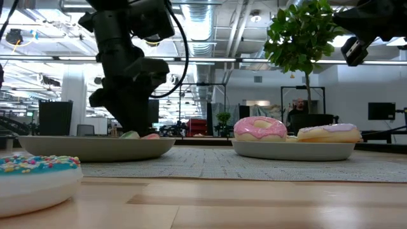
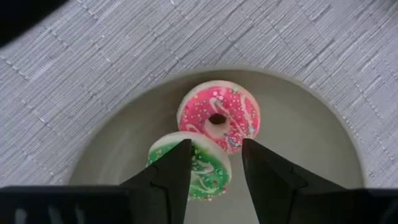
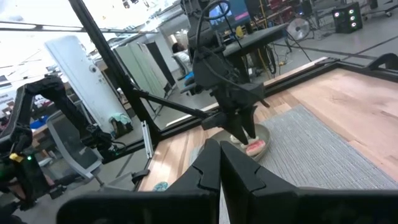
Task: Pick & Place donuts
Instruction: Adjust the small green donut on the brown plate
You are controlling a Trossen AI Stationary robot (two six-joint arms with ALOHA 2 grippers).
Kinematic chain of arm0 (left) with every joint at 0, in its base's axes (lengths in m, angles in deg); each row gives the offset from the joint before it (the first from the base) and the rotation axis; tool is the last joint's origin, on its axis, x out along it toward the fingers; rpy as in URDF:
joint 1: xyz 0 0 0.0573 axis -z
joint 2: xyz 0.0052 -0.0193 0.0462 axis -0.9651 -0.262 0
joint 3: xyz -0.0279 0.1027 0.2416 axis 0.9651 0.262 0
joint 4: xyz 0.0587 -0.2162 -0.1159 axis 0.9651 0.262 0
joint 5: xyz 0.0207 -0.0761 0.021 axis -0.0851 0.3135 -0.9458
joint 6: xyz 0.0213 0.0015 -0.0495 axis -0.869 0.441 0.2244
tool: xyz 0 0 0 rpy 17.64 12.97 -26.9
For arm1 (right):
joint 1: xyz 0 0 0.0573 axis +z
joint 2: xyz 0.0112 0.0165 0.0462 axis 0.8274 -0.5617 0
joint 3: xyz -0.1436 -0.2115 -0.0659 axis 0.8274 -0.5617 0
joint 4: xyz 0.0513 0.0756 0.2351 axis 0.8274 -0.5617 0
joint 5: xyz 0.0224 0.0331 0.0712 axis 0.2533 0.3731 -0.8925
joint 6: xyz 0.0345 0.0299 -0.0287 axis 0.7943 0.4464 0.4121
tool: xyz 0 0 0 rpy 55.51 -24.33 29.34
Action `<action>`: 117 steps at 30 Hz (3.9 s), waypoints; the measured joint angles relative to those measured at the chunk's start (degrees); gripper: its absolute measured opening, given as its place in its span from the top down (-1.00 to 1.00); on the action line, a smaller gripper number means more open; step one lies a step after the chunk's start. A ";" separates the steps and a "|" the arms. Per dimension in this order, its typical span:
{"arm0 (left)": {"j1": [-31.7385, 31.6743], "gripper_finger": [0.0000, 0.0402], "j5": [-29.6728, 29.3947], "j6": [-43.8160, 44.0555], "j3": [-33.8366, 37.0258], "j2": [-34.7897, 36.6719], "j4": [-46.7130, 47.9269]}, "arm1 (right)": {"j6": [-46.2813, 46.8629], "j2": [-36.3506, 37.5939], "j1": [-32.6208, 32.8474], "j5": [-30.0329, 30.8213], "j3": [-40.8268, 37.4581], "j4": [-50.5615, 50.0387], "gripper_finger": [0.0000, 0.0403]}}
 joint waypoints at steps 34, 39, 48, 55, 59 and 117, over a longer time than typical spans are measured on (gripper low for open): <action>0.01 0.33 -0.37 -1.07 -2.08 0.50 7.26 | -0.07 0.00 0.00 3.02 0.00 -0.06 1.00; 0.02 0.33 -3.42 -2.30 -4.27 0.50 7.55 | -0.07 0.00 0.00 3.02 0.00 -0.07 1.00; 0.02 0.33 -3.54 -1.36 -4.68 0.33 11.24 | -0.16 0.00 0.00 3.00 0.00 -0.09 1.00; 0.99 0.33 -1.03 2.22 -4.68 0.33 10.95 | -0.50 0.00 0.00 3.02 0.00 -0.09 1.00; 1.79 0.33 -0.57 3.80 -4.68 0.33 10.10 | -0.52 0.00 0.00 3.04 0.00 -0.09 1.00; 2.14 0.65 -0.90 2.69 -4.63 -2.78 6.97 | -0.55 0.02 0.00 6.04 0.00 -0.11 1.00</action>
